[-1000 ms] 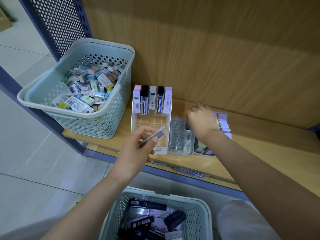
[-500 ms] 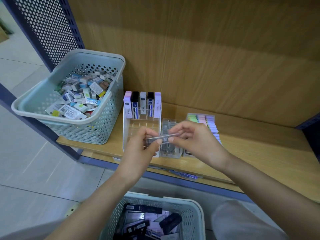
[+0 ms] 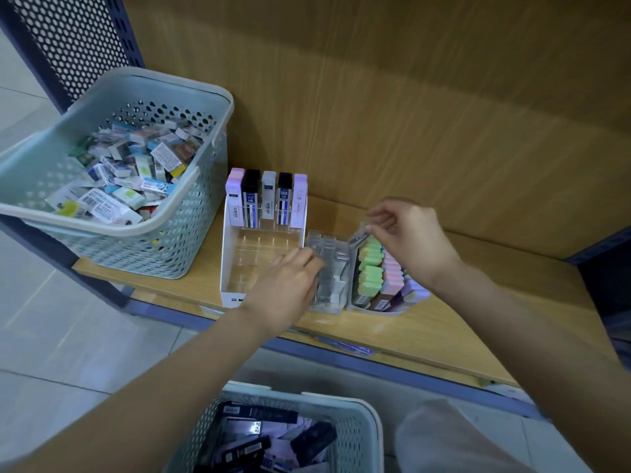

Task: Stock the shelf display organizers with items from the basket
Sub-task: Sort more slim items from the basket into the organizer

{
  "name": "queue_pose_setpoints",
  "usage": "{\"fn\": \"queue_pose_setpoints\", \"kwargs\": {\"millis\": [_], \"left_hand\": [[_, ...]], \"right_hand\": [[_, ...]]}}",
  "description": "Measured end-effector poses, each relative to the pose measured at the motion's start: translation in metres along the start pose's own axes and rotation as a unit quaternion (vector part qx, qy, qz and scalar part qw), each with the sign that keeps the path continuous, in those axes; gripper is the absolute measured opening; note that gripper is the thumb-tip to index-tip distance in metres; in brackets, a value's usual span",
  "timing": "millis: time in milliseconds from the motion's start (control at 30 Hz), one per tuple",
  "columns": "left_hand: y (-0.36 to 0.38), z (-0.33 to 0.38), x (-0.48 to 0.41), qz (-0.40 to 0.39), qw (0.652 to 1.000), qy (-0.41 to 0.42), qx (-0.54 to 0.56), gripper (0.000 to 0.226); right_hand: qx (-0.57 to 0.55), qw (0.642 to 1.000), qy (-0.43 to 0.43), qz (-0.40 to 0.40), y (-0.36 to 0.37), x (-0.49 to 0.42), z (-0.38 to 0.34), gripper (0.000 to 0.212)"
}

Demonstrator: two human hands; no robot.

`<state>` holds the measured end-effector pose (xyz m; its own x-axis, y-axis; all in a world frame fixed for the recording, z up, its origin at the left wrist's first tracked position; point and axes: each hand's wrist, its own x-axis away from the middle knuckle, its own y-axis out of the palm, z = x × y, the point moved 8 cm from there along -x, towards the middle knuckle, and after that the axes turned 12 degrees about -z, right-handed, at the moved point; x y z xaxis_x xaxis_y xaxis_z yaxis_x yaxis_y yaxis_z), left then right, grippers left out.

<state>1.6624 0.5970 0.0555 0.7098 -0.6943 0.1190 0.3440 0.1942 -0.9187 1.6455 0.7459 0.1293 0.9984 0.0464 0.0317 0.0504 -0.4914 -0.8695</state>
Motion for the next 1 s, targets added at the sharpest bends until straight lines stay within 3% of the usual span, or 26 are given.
{"fn": "queue_pose_setpoints", "kwargs": {"millis": [233, 433, 567, 733, 1000], "left_hand": [[0.020, 0.001, -0.002, -0.023, 0.999, 0.026, -0.019, 0.045], [0.020, 0.002, 0.000, -0.012, 0.999, 0.034, -0.006, 0.049], [0.022, 0.002, 0.000, -0.007, 0.999, 0.036, -0.013, 0.052], [0.022, 0.003, -0.001, -0.002, 0.999, 0.033, -0.013, 0.053], [0.022, 0.003, 0.000, -0.006, 0.999, 0.030, -0.029, 0.055]], "right_hand": [[0.039, 0.995, -0.006, -0.093, 0.033, -0.018, -0.003, 0.010], [0.092, 0.995, -0.033, -0.033, 0.020, -0.026, -0.011, 0.010], [0.046, 0.999, -0.013, -0.018, 0.017, -0.025, -0.011, 0.006], [0.090, 0.991, -0.001, -0.098, 0.036, -0.022, -0.005, 0.008], [0.188, 0.971, 0.003, -0.148, 0.068, -0.033, -0.002, 0.014]]}}
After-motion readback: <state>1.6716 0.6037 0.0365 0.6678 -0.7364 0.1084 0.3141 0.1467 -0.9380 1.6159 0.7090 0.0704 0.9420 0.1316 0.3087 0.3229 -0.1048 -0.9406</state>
